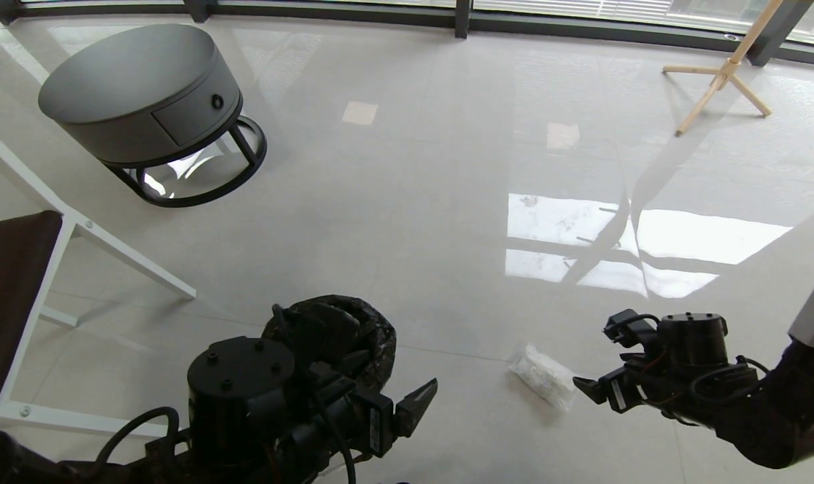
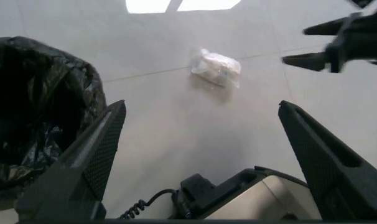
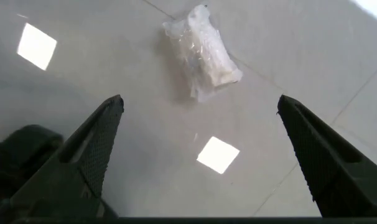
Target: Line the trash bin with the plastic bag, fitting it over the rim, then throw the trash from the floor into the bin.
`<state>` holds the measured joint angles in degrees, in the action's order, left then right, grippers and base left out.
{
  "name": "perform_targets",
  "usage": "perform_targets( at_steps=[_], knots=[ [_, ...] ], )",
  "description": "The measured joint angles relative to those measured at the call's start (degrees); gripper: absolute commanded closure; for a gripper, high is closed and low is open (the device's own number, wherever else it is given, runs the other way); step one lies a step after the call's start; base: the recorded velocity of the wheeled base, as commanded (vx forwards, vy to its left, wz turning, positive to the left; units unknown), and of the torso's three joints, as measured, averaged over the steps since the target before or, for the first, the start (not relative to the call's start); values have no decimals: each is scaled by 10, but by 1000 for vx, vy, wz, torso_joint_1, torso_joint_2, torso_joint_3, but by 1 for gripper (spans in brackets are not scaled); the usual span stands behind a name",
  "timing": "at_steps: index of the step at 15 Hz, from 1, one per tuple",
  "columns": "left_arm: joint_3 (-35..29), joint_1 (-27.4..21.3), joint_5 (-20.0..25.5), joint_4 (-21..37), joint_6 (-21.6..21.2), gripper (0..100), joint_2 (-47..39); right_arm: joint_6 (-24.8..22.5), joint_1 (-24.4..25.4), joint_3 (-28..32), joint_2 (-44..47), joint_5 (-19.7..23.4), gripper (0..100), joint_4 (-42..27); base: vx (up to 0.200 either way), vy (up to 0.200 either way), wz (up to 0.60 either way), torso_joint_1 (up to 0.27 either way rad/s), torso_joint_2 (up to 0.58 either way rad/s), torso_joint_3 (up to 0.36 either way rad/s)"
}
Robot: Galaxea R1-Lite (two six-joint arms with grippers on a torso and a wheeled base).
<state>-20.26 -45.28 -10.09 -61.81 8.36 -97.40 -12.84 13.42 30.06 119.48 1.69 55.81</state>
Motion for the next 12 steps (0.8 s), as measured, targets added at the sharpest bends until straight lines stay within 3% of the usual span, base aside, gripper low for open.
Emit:
perform_targets(
  at_steps=[4, 12],
  knots=[
    [-2, 1, 16, -1, -7, 0, -10, -61, 1, 68, 70, -9, 0, -3, 0, 0, 0, 0, 0, 0],
    [15, 25, 31, -23, -52, 0, -72, -79, 9, 118, 107, -16, 0, -14, 0, 0, 0, 0, 0, 0]
  ],
)
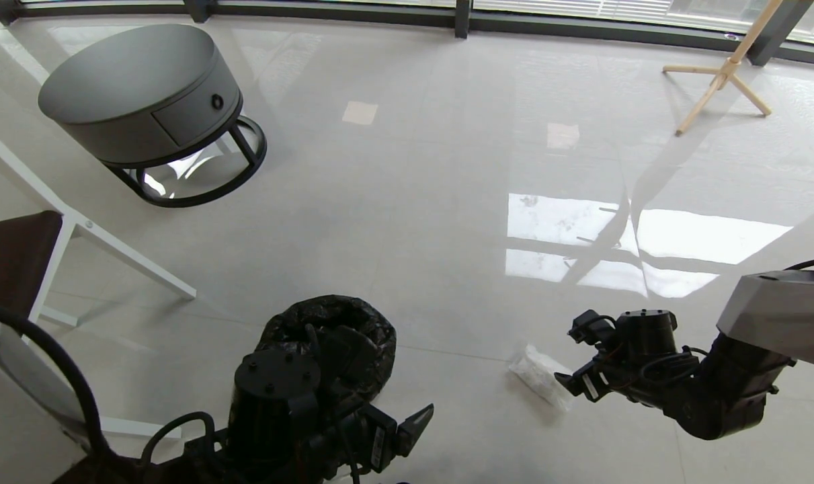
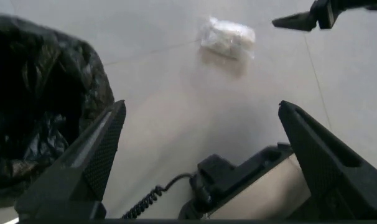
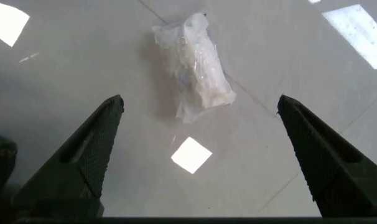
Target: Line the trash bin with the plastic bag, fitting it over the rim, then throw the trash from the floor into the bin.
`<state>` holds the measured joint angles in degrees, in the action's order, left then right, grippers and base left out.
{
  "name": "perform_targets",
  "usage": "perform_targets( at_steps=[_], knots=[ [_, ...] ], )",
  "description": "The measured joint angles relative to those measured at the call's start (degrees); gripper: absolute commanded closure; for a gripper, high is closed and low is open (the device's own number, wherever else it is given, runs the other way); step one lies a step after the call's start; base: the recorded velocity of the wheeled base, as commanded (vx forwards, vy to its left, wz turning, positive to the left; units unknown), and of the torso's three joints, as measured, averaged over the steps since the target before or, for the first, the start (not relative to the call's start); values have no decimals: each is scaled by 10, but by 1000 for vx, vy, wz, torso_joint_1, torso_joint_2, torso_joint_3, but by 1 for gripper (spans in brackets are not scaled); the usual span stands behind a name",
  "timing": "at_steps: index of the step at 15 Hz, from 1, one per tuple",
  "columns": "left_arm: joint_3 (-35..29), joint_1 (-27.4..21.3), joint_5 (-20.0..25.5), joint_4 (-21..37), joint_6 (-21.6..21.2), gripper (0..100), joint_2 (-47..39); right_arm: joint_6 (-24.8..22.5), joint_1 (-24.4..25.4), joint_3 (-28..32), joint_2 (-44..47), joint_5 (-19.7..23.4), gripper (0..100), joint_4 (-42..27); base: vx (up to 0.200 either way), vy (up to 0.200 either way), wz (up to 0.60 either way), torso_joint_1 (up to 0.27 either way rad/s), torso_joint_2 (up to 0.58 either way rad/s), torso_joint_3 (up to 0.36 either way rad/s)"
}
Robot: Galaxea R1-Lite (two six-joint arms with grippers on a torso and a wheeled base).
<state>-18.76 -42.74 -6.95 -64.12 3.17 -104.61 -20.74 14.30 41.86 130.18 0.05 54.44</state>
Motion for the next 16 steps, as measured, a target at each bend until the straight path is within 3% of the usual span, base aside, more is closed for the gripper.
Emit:
perform_targets(
  at_steps=[3, 5, 7, 11, 16],
  knots=[
    [16, -3, 17, -47, 0, 0, -31, -17, 11, -10, 4, -24, 0, 0, 0, 0, 0, 0, 0, 0],
    [23, -4, 32, -130, -4, 0, -71, -26, 20, -3, 5, -23, 0, 0, 0, 0, 0, 0, 0, 0],
    [48, -8, 40, -154, -11, 0, -98, -32, 37, 7, 1, -17, 0, -17, 0, 0, 0, 0, 0, 0],
    [90, -10, 62, -156, 66, 0, -125, -32, 39, 97, -11, 17, 0, -208, 0, 0, 0, 0, 0, 0],
    [86, -29, 63, -157, 61, 0, -168, -34, 9, 235, 26, 34, 0, -328, 0, 0, 0, 0, 0, 0]
  ],
)
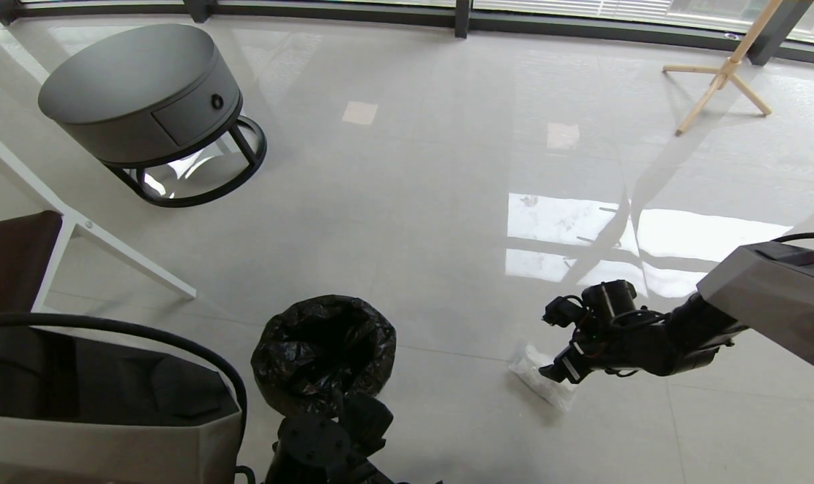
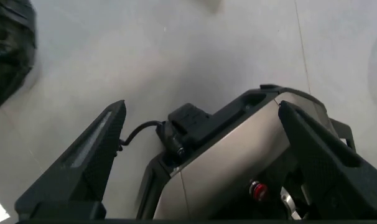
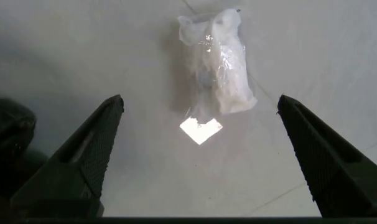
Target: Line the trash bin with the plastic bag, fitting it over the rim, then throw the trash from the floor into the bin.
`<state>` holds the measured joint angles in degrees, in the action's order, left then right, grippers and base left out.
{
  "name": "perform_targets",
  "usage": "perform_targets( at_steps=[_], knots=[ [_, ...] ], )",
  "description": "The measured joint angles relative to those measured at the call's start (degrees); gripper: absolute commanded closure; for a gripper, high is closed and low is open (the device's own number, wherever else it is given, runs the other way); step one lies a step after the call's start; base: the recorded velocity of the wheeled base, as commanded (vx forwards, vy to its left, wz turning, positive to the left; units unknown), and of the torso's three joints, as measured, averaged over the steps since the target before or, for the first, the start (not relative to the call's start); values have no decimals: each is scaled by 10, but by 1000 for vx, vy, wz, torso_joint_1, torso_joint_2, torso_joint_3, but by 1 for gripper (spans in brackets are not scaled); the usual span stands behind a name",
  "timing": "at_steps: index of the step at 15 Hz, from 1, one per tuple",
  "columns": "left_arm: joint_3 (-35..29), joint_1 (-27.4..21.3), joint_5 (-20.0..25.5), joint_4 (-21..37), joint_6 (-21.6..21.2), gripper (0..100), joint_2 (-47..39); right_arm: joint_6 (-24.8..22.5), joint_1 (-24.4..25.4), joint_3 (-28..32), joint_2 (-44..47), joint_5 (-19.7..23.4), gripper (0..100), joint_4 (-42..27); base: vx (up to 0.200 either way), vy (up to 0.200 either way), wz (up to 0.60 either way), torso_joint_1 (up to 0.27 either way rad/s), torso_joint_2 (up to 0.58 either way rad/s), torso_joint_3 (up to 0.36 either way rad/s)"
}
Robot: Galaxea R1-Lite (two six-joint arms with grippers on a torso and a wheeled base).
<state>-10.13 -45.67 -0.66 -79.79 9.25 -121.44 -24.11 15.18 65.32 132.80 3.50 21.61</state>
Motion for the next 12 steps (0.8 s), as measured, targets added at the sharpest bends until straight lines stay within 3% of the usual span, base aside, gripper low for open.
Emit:
perform_targets(
  at_steps=[3, 6, 12],
  knots=[
    [-9, -5, 2, -2, 2, 0, -20, 0, -15, 77, 40, 11, 0, -71, 0, 0, 0, 0, 0, 0],
    [-7, -5, 5, -1, 7, 0, -31, 0, -19, 121, 79, 13, 0, -83, 200, 0, 0, -1, 5, 1],
    [0, -22, 24, -53, 15, 0, -37, -5, -22, 175, 129, 30, 0, -124, 0, 0, 0, 0, 0, 0]
  ],
)
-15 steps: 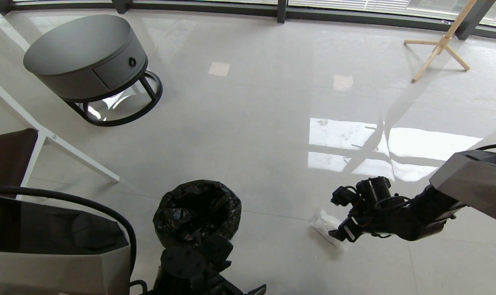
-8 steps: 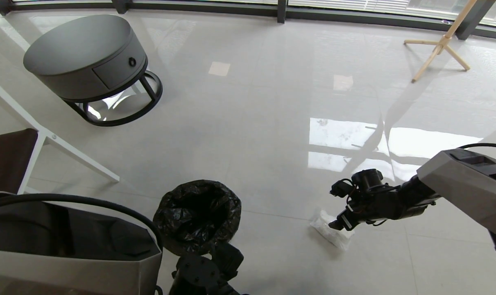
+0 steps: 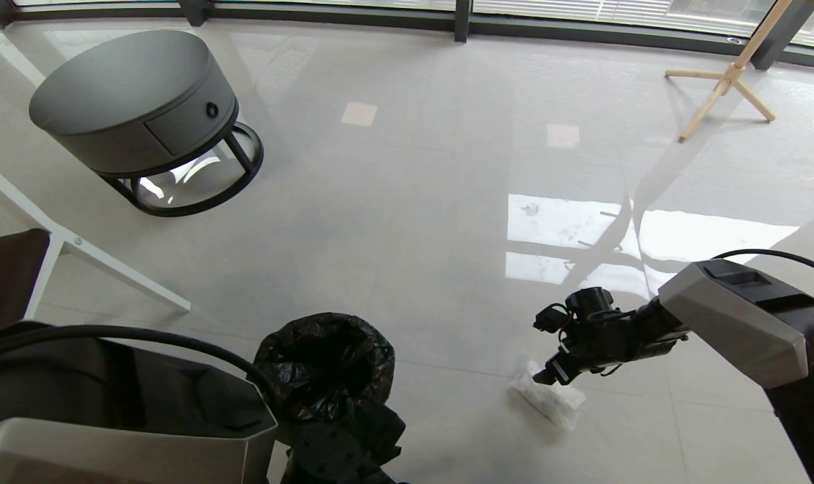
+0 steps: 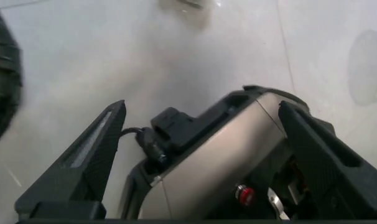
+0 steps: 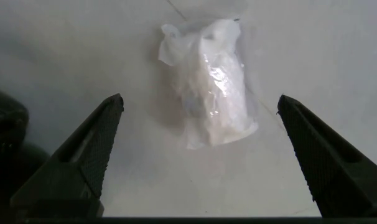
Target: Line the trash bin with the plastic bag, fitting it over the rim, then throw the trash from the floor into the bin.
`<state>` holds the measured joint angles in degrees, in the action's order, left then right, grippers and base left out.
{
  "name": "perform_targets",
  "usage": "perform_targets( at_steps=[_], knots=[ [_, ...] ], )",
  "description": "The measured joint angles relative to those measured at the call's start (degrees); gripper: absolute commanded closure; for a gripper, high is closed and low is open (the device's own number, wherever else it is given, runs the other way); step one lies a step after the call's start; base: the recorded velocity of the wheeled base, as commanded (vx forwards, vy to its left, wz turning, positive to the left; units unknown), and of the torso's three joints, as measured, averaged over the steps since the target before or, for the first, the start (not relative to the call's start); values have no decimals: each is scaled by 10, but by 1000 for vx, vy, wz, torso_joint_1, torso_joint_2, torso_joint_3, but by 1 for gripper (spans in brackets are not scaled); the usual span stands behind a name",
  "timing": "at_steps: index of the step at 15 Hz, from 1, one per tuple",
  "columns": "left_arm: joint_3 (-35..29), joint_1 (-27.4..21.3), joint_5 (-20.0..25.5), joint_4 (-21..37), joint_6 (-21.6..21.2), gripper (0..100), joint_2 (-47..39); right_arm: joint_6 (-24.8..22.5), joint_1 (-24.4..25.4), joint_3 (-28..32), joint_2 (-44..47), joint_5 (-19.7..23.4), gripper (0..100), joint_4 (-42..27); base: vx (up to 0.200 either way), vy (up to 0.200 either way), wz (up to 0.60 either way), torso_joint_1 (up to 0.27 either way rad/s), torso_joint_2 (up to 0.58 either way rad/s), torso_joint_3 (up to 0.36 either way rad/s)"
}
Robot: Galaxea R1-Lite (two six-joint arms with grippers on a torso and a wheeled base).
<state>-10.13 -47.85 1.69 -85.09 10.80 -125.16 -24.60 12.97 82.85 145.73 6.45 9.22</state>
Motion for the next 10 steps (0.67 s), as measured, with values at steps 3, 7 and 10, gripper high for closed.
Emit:
perform_targets(
  at_steps=[3, 7, 10],
  knots=[
    [7, -18, 1, -13, -1, 0, 1, 0, -2, 1, 10, 16, 0, -4, 0, 0, 0, 0, 0, 0],
    [17, -20, 5, -23, 27, 0, -1, -4, -4, 52, 27, 17, 0, 16, 0, 0, 0, 0, 0, 0],
    [20, -20, 14, -24, 46, 0, -1, -4, -5, 171, 68, 14, 0, 16, 0, 0, 0, 0, 0, 0]
  ],
)
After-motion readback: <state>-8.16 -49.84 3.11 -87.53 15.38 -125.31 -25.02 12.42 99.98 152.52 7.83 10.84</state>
